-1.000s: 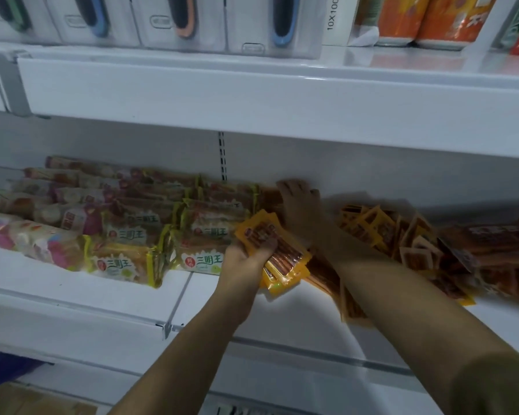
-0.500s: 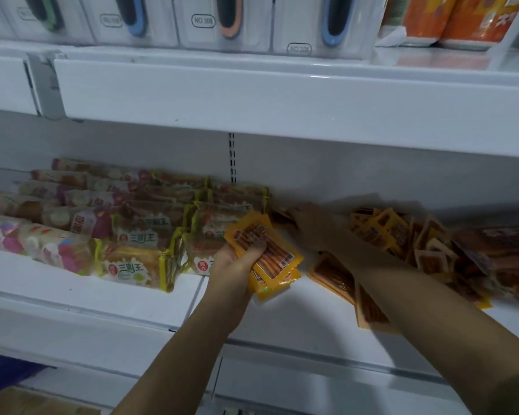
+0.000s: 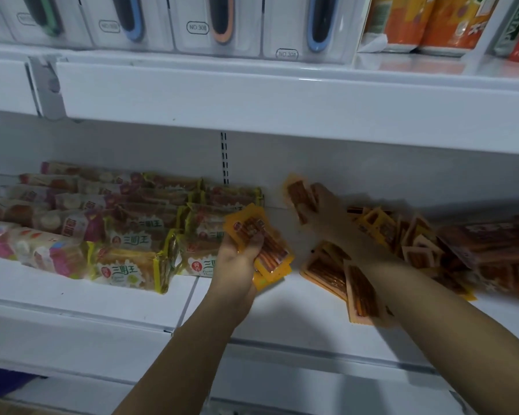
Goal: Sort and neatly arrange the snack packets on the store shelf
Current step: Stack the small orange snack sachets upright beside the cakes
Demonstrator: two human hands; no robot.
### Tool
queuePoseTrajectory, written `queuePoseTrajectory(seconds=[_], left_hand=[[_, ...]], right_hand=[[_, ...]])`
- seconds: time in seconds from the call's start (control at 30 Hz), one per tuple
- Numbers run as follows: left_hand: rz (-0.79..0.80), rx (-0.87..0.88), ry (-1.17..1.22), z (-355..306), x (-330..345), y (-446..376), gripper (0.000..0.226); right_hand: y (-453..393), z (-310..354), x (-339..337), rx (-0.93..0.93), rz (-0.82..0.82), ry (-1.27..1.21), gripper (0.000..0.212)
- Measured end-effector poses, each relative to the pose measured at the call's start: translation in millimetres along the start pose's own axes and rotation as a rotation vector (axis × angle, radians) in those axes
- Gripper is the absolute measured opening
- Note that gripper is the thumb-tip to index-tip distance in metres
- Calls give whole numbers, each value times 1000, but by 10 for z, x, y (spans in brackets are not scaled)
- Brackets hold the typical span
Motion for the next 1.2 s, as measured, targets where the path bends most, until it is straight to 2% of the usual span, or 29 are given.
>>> queuePoseTrajectory(seconds=[0.03,0.1,0.2,0.3,0.43,0.53,0.6,0.67,0.73,0.83,0.87,0.9,0.97,1.03,1.13,1.2], left_hand=[[7,-8,30,10,39,-6,28],[17,-35,74,26,144,-19,31],[32,-64,102,67,294,-46,34],[83,-92,151,118,373,-39,35],[178,-210,252,199,347,-10,36],[167,-223,129,375,330,-45,33],[106,-207,-21,504,340,-54,34],[51,-140,-172,627,307,-69,37],[18,-63,-269,719,246,-80,32],[-14,-48,-313,780,165,-74,20],[-14,-54,-305,785,147,-64,19],[-9,-58,-294,784,134,-58,19],[-2,-58,-244,784,116,-47,19],[-10,-66,-196,786,108,-40,17],[-36,-162,-100,818,92,-55,20],[-21,-207,-59,842,77,-54,23]], right_hand=[[122,49,-89,31,43,-236,6],[409,145,-248,105,173,-654,12],[711,178,-357,123,206,-824,22],[883,121,-372,144,152,-833,23],[1034,20,-396,192,48,-884,19],[1067,-62,-372,235,-17,-892,22],[1030,-223,-322,264,-124,-620,17],[999,-387,-255,273,-165,-286,27],[1021,-466,-182,263,-187,-117,36],[1136,-466,-69,30,-415,289,32],[1186,-438,-48,-42,-466,335,30],[1228,-387,-40,-83,-430,294,30],[1312,-273,-21,-114,-197,69,37],[1365,-202,-1,-62,-36,-126,39],[1358,-206,-16,128,-56,-386,50],[1346,-252,-46,235,-119,-442,45]])
Point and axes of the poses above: each hand's wrist, its own y-axis away from the middle knuckle, its own x-axis out of the palm, z = x × y, the point moved 1 cm from there along -y, towards the middle knuckle, and after that the axes turned 7 degrees about x, right-handed, at the moved point
